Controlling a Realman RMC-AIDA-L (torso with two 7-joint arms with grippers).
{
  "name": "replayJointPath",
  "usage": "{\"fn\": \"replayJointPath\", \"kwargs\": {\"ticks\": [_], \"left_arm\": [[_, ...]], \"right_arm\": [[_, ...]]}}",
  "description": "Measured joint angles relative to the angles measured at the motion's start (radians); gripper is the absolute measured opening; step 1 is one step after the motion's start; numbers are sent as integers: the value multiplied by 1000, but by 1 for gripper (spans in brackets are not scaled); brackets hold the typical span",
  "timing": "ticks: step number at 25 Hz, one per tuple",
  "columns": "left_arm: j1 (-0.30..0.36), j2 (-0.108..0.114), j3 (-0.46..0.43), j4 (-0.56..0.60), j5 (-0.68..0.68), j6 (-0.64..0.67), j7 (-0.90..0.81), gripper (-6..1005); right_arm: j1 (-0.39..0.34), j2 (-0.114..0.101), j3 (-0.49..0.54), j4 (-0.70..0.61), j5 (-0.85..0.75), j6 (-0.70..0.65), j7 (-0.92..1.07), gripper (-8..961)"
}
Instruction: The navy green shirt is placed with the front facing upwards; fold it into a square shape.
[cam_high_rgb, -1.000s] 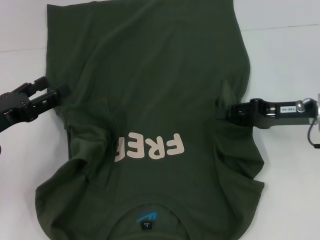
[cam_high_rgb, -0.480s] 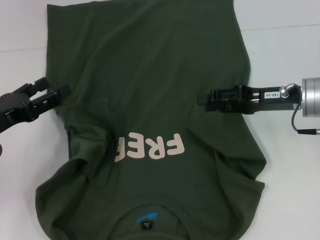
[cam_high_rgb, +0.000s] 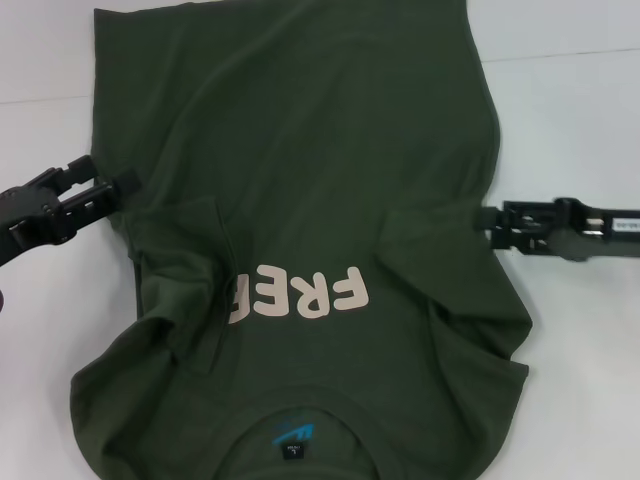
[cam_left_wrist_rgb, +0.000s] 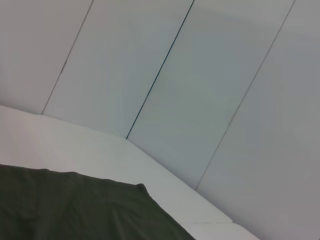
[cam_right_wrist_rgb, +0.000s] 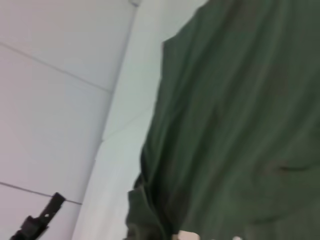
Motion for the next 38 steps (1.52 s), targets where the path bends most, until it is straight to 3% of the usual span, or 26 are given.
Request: {"fn": "replayJointPath", "kwargs": {"ticks": [5, 15, 26, 38], "left_arm": [[1, -1, 0, -1, 0, 2, 1, 904], [-4, 0, 3, -2, 0, 5, 2, 904], [-2, -1, 1, -2, 0, 1, 3, 903], [1, -2, 1, -3, 0, 1, 3, 903]], "right_arm": [[-41, -11, -19, 1, -1, 7, 23, 720], [-43, -1, -132, 9, -3, 61, 49, 717], [-91, -13, -78, 1, 4, 54, 52, 714], [-34, 28, -92, 12, -1, 112, 49, 712]]}}
